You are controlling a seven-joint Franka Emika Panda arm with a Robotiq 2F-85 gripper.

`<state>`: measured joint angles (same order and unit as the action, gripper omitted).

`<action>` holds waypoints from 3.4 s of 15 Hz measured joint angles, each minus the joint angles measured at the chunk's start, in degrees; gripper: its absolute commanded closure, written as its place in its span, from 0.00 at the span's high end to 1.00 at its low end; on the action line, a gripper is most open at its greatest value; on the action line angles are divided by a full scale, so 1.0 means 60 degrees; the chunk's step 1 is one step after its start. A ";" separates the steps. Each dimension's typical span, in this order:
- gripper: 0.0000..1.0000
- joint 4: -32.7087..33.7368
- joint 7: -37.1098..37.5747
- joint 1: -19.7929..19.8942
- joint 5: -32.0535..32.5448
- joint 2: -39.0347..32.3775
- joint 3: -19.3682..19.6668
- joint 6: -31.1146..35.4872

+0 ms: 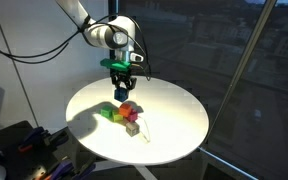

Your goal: Put the blue block on the orange block

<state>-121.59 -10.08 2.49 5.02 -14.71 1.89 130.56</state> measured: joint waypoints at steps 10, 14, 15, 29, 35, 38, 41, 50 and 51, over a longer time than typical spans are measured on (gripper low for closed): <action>0.30 -0.0134 0.0002 -0.0005 0.0059 -0.0338 -0.0030 0.0956; 0.30 0.0023 0.0014 -0.0011 0.0060 -0.0624 -0.0035 0.1016; 0.30 0.0100 0.0021 -0.0011 0.0061 -0.0694 -0.0035 0.1016; 0.30 0.1191 0.0995 -0.0336 0.1200 -0.1316 0.0224 0.0804; 0.30 0.1379 0.0996 -0.0376 0.1215 -0.1480 0.0227 0.0287; 0.30 0.1447 0.0996 -0.0387 0.1215 -0.1546 0.0224 0.0132; 0.30 0.1523 0.0994 -0.0387 0.1215 -0.1639 0.0215 0.0058; 0.30 0.1773 0.0991 -0.0436 0.1215 -0.1935 0.0048 -0.0052; 0.30 0.1788 0.0991 -0.0436 0.1215 -0.1964 0.0042 -0.0058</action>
<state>-110.86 -4.14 -0.13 12.31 -26.50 2.14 130.22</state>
